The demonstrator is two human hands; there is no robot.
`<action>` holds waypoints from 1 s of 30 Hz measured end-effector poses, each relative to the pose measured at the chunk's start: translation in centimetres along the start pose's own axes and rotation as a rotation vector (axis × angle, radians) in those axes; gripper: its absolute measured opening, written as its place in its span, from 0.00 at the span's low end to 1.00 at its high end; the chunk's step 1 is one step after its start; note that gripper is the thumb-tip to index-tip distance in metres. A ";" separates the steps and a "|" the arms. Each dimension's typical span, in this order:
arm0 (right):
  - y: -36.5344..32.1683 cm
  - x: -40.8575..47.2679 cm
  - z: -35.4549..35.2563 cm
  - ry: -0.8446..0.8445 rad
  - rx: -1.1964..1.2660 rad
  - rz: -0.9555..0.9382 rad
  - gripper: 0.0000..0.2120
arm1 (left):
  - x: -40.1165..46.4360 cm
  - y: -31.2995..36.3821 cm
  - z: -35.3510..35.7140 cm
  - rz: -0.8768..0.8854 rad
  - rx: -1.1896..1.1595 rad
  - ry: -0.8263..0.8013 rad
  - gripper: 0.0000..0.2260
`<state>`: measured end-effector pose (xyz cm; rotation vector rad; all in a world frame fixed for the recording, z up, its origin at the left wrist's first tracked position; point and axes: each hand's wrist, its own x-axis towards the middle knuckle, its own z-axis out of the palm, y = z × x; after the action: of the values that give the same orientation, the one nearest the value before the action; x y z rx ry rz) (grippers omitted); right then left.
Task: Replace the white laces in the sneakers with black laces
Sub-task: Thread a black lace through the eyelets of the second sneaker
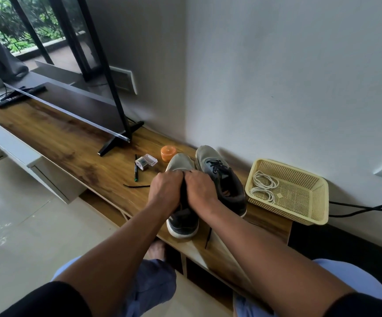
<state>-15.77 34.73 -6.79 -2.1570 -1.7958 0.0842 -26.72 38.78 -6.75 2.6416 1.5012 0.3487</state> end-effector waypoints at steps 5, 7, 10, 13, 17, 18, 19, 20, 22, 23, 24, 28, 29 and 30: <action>0.3 -0.1 -1.0 -0.011 -0.085 -0.051 0.10 | 0.1 0.2 -0.5 -0.003 0.002 0.035 0.04; 0.5 0.2 -1.3 -0.022 -0.064 -0.034 0.10 | 0.2 0.0 -0.7 -0.028 0.001 0.038 0.04; 0.6 0.4 -1.5 -0.041 0.034 0.010 0.07 | 0.4 -0.1 -0.9 -0.032 -0.002 0.026 0.05; 0.5 0.7 -1.3 -0.056 0.137 0.082 0.06 | 0.1 -0.3 -0.7 -0.042 -0.024 0.033 0.06; 0.6 1.0 -1.0 -0.121 0.198 0.130 0.05 | 0.1 -0.4 -0.6 -0.063 -0.051 0.042 0.04; 0.7 0.9 -1.0 -0.132 0.199 0.140 0.04 | 0.0 -0.3 -0.8 -0.064 -0.065 0.041 0.04; 0.8 0.8 -1.1 -0.134 0.204 0.145 0.02 | -0.1 -0.3 -1.0 -0.071 -0.078 0.029 0.05; 0.9 0.6 -1.2 -0.134 0.208 0.147 0.02 | -0.1 -0.4 -1.1 -0.087 -0.076 -0.004 0.07; 1.1 0.1 -1.7 -0.159 0.199 0.163 0.04 | -0.4 -0.6 -1.9 -0.161 -0.034 -0.124 0.10; 1.1 -0.2 -2.1 -0.185 0.188 0.182 0.06 | -0.4 -0.8 -2.5 -0.195 0.001 -0.192 0.12; 1.1 -0.4 -2.5 -0.210 0.172 0.205 0.08 | -0.4 -0.9 -3.2 -0.212 0.035 -0.253 0.14; 0.6 -0.2 -5.1 -0.299 0.036 0.209 0.15 | 0.2 -1.4 -6.3 -0.162 0.102 -0.390 0.22; 0.3 0.1 -6.1 -0.335 0.015 0.198 0.18 | 0.4 -1.6 -7.0 -0.144 0.109 -0.382 0.23; 0.0 0.4 -7.2 -0.367 0.025 0.195 0.19 | 0.5 -1.8 -7.7 -0.144 0.094 -0.359 0.22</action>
<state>-13.84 33.53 0.04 -2.4143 -1.7426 0.5804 -29.79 39.87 0.49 2.4692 1.6009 -0.2014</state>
